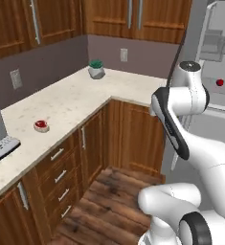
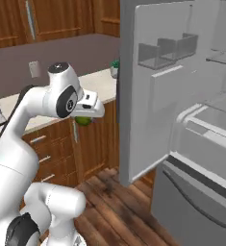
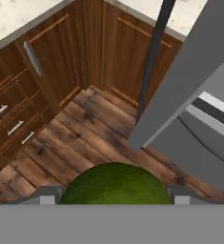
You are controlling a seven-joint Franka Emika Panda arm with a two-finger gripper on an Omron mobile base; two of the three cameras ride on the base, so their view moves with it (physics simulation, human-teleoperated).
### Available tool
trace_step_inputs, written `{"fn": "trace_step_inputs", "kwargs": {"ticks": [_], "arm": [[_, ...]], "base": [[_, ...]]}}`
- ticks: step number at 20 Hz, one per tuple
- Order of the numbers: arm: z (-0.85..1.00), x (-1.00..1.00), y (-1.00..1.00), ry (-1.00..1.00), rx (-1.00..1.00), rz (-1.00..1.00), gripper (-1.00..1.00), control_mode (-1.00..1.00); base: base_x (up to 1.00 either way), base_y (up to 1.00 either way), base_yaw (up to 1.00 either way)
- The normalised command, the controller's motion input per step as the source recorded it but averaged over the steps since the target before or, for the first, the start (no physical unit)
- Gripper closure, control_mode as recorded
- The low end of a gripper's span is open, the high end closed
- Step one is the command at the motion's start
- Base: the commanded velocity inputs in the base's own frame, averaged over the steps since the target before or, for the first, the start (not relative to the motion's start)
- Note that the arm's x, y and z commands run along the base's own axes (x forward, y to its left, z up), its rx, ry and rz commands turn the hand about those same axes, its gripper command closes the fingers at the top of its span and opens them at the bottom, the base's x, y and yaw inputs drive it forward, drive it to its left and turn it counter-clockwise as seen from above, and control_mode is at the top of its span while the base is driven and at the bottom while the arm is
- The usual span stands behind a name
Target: Open the fridge, remove the apple, lime, and steak, and place them on any counter.
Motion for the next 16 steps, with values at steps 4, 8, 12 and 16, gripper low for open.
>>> {"fn": "trace_step_inputs", "kwargs": {"ticks": [4,8,12,16], "arm": [[0.0,0.0,0.0,0.0,0.0,0.0,1.0,1.0],[0.0,0.0,0.0,0.0,0.0,0.0,1.0,1.0],[0.0,0.0,0.0,0.0,0.0,0.0,1.0,1.0],[0.0,0.0,0.0,0.0,0.0,0.0,1.0,1.0]], "base": [[-0.07,0.55,0.89],[0.05,0.63,0.8],[0.48,0.61,0.63],[1.0,0.7,0.29]]}}
